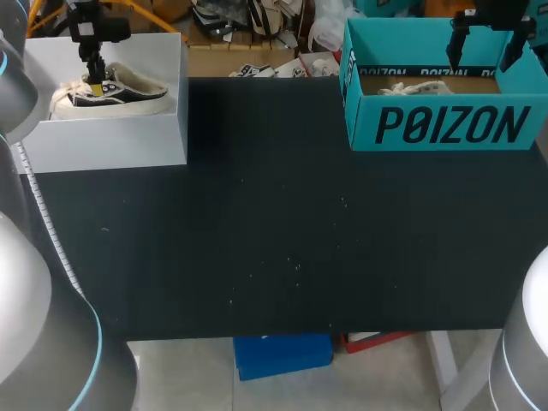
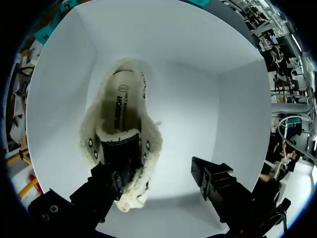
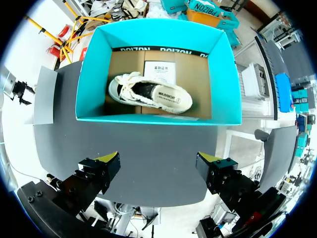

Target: Take the shoe out of the shoebox, open the shoe tongue, remove and reinsert the insole, then place the shoe into the shoebox

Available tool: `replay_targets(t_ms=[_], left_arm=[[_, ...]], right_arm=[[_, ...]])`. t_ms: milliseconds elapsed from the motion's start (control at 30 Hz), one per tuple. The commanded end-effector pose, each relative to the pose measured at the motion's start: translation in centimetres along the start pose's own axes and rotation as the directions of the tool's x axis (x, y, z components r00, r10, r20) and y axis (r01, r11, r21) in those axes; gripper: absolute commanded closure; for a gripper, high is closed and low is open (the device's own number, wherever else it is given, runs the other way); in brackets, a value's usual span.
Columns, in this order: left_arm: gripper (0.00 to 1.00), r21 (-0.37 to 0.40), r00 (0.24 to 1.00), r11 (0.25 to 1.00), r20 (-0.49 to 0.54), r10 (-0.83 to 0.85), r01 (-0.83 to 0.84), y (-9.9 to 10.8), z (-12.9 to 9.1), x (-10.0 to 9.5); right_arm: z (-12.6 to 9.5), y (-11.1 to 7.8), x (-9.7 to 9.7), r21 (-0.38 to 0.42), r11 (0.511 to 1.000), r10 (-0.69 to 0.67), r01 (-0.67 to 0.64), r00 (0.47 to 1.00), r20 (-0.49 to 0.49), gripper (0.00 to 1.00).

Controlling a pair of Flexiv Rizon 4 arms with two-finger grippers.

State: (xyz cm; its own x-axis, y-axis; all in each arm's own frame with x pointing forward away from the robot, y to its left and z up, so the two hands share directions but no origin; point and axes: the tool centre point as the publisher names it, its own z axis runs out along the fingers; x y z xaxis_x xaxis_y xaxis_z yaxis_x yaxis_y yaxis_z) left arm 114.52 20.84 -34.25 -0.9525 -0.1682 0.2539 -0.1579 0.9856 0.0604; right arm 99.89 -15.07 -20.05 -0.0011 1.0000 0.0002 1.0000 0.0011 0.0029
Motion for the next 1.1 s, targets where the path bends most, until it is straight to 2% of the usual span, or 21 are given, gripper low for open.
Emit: replay_targets(t_ms=[33, 400, 667, 767, 967, 1000, 1033, 1100], left_arm=[[0.24, -0.001, 0.999, 1.000, -0.050, 0.005, -0.005, -0.1, 0.2, -1.3], [0.39, -0.013, 0.996, 1.000, -0.084, 0.009, -0.010, -0.4, 1.9, -1.3], [0.44, -0.025, 0.994, 1.000, -0.107, 0.011, -0.014, -0.3, 3.4, -1.3], [0.50, -0.026, 0.993, 1.000, -0.116, 0.009, -0.012, 0.0, 3.7, -1.4], [0.50, -0.032, 0.991, 0.999, -0.132, 0.000, -0.004, 0.4, 4.4, -1.7], [0.53, -0.032, 0.991, 0.999, -0.133, 0.000, -0.004, 0.5, 4.4, -1.8], [0.60, -0.033, 0.991, 0.999, -0.134, 0.000, -0.005, 0.5, 4.4, -1.8], [0.92, -0.034, 0.991, 0.999, -0.135, 0.001, -0.006, 0.6, 4.5, -1.8]], right_arm=[[0.0, 0.0, 0.0, 0.001, 1.000, 0.000, 0.000, 1.000, 0.000, 0.00], [0.0, 0.0, 0.0, 0.001, 1.000, 0.000, 0.000, 1.000, 0.000, 0.00], [0.0, 0.0, 0.0, 0.001, 1.000, 0.000, 0.000, 1.000, 0.000, 0.00], [0.0, 0.0, 0.0, 0.001, 1.000, 0.000, 0.000, 1.000, 0.000, 0.00], [0.0, 0.0, 0.0, 0.001, 1.000, 0.000, 0.000, 1.000, 0.000, 0.00], [0.0, 0.0, 0.0, 0.001, 1.000, 0.000, 0.000, 1.000, 0.000, 0.00], [0.0, 0.0, 0.0, 0.001, 1.000, 0.000, 0.000, 1.000, 0.000, 0.00], [0.0, 0.0, 0.0, 0.001, 1.000, 0.000, 0.000, 1.000, 0.000, 0.00]])
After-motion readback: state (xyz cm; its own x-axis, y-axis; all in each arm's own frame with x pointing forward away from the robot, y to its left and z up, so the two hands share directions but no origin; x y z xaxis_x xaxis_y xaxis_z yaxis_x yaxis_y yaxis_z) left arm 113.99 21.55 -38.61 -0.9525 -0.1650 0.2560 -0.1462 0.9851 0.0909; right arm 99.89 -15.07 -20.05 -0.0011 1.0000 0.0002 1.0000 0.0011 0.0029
